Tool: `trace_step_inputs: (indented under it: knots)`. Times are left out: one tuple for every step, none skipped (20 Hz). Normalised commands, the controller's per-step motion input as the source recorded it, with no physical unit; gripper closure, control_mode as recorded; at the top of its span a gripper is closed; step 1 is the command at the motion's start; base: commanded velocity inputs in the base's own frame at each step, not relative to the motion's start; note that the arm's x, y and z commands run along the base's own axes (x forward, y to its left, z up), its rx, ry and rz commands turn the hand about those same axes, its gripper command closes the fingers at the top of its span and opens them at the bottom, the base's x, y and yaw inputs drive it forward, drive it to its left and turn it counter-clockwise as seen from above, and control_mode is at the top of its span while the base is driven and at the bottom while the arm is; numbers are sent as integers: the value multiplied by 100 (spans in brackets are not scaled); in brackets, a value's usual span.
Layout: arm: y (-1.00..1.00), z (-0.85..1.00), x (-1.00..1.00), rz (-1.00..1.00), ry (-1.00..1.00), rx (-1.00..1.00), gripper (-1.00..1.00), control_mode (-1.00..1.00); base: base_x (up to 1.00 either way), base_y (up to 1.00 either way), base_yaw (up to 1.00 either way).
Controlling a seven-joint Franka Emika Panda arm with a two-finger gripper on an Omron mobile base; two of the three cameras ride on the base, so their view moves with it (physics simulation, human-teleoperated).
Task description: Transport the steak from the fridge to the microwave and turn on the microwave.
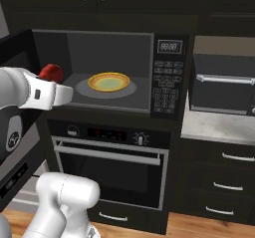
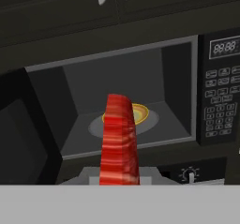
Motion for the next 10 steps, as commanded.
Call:
trace_step_inputs:
  knots:
    - [0,0,0,0,0,0,100,100,0,0,0]
    - [0,0,0,0,0,0,100,100,0,0,0]
    - [0,0,0,0,0,0,100,100,0,0,0]
    - [0,0,0,0,0,0,100,100,0,0,0]
    - [0,0,0,0,0,0,100,100,0,0,0]
    - [0,0,0,0,0,0,100,100,0,0,0]
    - [0,0,0,0,0,0,100,100,4,2,0]
    - [0,0,17,0,0,0,100,-100,0,0,0]
    - [0,-1,31,0,0,0,100,-100,0,0,0]
    - [3,-3,42,0,0,0,100,-100,0,0,0]
